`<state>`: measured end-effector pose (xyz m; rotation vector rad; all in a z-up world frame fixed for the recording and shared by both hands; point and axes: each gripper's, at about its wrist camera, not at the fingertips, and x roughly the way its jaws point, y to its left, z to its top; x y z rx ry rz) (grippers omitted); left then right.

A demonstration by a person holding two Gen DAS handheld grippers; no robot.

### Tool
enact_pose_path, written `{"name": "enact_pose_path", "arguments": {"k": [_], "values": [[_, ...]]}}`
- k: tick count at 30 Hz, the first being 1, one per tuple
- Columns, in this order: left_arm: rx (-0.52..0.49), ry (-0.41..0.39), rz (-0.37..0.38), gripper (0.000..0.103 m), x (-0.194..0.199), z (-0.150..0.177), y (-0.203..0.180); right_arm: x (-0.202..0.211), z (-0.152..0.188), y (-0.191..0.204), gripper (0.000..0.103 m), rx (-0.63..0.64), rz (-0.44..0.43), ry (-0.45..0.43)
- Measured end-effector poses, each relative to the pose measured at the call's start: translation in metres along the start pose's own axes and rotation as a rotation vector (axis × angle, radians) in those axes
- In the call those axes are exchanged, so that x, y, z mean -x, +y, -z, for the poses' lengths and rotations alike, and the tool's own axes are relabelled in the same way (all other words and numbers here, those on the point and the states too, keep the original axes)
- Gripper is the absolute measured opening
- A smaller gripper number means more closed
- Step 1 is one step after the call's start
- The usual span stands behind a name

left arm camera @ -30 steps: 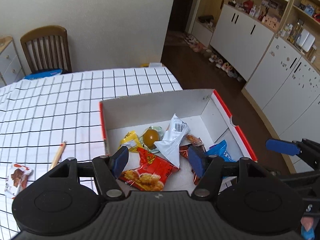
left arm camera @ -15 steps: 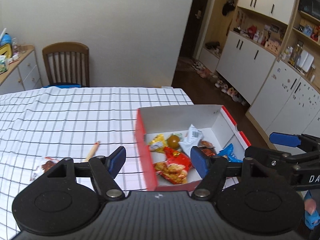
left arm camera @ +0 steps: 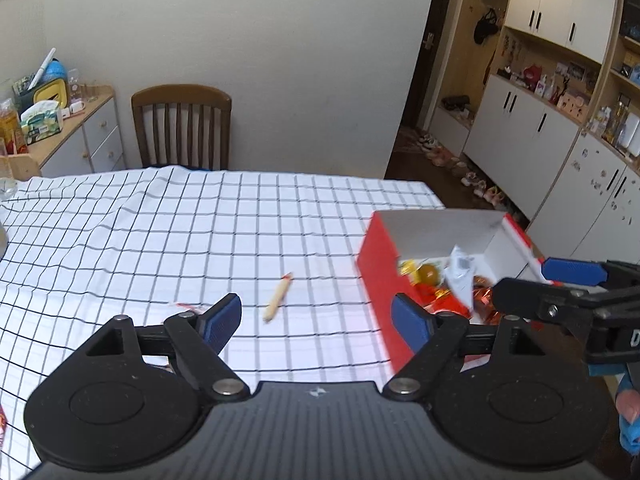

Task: Organize snacks
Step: 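Move both tools back over the chocolate cake packet and wooden stick snack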

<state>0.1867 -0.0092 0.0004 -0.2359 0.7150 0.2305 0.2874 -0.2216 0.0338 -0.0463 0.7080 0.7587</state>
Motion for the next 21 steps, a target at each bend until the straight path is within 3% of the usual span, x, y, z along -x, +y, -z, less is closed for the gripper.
{"name": "enact_pose_path", "arguments": {"k": [12,21], "values": [[-0.008,0.080,0.005,0.082,-0.023,0.010,0.080,-0.064,0.002,0.060,0.103,-0.045,0.038,0.094],[-0.032,0.163,0.001,0.082,-0.066,0.022,0.126,-0.126,0.000,0.087,0.102,-0.083,0.106,0.185]]}}
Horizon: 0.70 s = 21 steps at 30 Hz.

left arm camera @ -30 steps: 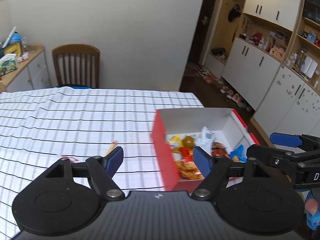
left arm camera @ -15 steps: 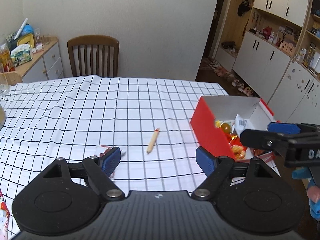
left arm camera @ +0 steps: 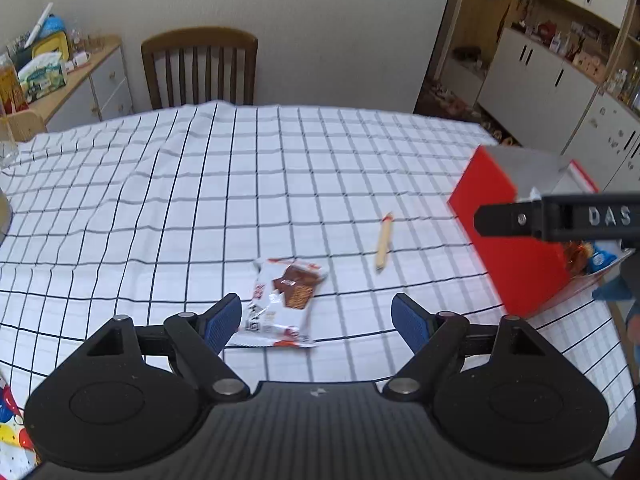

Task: Organize snacks
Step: 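Move both tools back over the chocolate cake packet and wooden stick snack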

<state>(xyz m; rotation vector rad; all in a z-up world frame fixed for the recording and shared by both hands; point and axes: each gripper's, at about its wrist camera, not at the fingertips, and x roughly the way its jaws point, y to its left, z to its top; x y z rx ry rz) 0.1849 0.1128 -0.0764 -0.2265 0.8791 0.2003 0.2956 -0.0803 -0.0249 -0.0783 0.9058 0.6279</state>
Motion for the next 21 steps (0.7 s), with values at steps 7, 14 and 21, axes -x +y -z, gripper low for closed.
{"name": "enact_pose_path", "arguments": {"k": [7,14,21], "values": [[-0.015,0.051,0.004,0.082,-0.032,0.001,0.017,-0.051,-0.008,0.016,0.092,-0.013,0.064,0.075],[-0.041,0.086,0.007,0.082,-0.060,0.001,0.022,-0.093,-0.017,0.022,0.080,-0.017,0.116,0.130],[-0.071,0.114,0.016,0.082,-0.081,0.002,0.020,-0.135,-0.023,0.019,0.067,-0.038,0.160,0.202]]}}
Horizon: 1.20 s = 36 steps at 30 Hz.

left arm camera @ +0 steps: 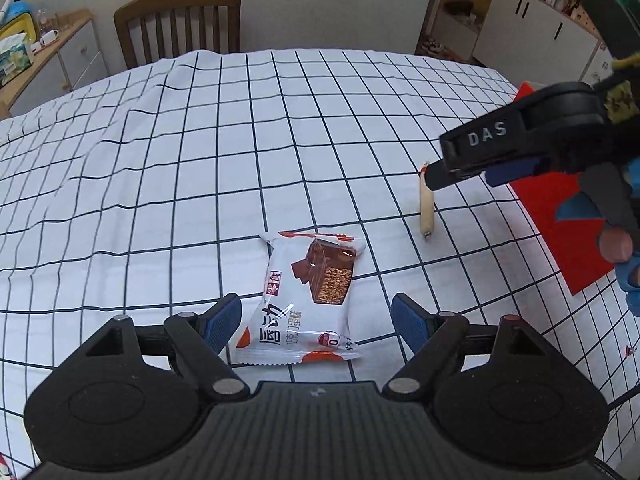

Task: Organize snacks
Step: 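Move both tools back over the chocolate cake packet and wooden stick snack, then grasp the wooden stick snack with the right gripper while the left grasps the chocolate cake packet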

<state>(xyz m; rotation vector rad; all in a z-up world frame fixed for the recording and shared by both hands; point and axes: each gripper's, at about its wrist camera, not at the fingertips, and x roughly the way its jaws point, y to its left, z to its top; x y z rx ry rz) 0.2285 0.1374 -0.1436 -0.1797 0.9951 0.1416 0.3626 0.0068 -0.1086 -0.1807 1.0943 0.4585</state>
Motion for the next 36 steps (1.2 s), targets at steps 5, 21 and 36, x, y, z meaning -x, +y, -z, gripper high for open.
{"name": "enact_pose_path", "arguments": {"k": [5,21,36], "values": [[-0.008,0.015,-0.018,0.081,-0.013,0.001,0.000,-0.022,-0.006,0.005,0.057,-0.007,0.012,0.039],[-0.010,0.013,-0.035,0.049,-0.023,-0.005,-0.003,-0.055,-0.008,0.007,0.025,-0.045,0.002,0.117],[0.102,0.045,-0.014,0.045,-0.012,0.001,-0.003,-0.031,0.013,0.010,0.009,0.055,-0.034,0.081]]}}
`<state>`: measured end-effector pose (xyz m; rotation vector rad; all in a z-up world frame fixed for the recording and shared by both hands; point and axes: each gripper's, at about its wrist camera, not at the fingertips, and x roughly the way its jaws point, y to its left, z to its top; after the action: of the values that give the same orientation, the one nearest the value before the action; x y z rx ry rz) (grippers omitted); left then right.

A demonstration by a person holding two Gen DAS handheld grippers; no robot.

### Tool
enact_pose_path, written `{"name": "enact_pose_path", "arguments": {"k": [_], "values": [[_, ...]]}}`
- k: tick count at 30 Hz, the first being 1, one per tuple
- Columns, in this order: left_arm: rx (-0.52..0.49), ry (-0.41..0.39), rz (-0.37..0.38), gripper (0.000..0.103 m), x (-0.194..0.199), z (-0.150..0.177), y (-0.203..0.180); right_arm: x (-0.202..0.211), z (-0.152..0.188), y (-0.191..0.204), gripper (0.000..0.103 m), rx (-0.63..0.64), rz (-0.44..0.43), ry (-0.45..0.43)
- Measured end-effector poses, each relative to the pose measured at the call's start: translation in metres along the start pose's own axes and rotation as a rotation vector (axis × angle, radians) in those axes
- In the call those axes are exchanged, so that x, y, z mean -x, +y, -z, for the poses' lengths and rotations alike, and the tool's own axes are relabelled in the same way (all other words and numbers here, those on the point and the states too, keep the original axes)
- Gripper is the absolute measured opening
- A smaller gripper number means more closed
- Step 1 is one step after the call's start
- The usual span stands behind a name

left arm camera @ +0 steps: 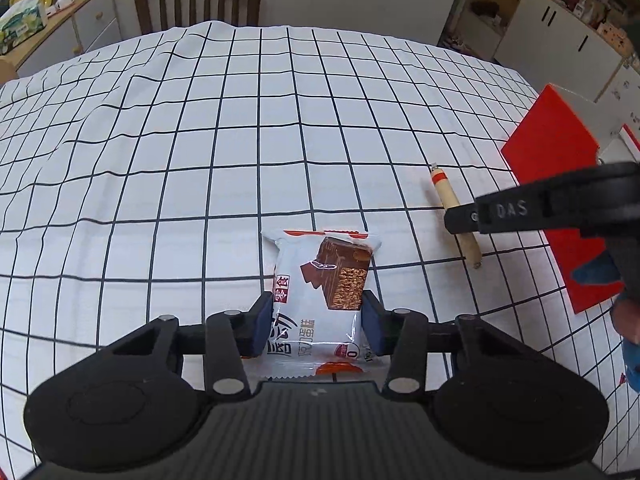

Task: Organize snacks
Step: 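Grasp the wooden stick snack with the right gripper while the left grasps the chocolate cake packet, then carry the stick snack and chocolate cake packet over the shoebox with both grippers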

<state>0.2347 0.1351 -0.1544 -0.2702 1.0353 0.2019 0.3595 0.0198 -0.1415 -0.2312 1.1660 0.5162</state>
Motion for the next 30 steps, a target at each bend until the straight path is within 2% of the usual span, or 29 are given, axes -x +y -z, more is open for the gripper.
{"name": "enact_pose_path", "arguments": {"k": [13,30], "values": [[0.033,-0.029,-0.002,0.045,0.049,0.017,-0.029,0.068,0.042,-0.013,0.009,0.045,-0.089,-0.057],[0.015,-0.124,0.061,0.045,0.123,0.026,-0.106,0.163,0.088,-0.068,0.009,0.024,-0.195,-0.150]]}}
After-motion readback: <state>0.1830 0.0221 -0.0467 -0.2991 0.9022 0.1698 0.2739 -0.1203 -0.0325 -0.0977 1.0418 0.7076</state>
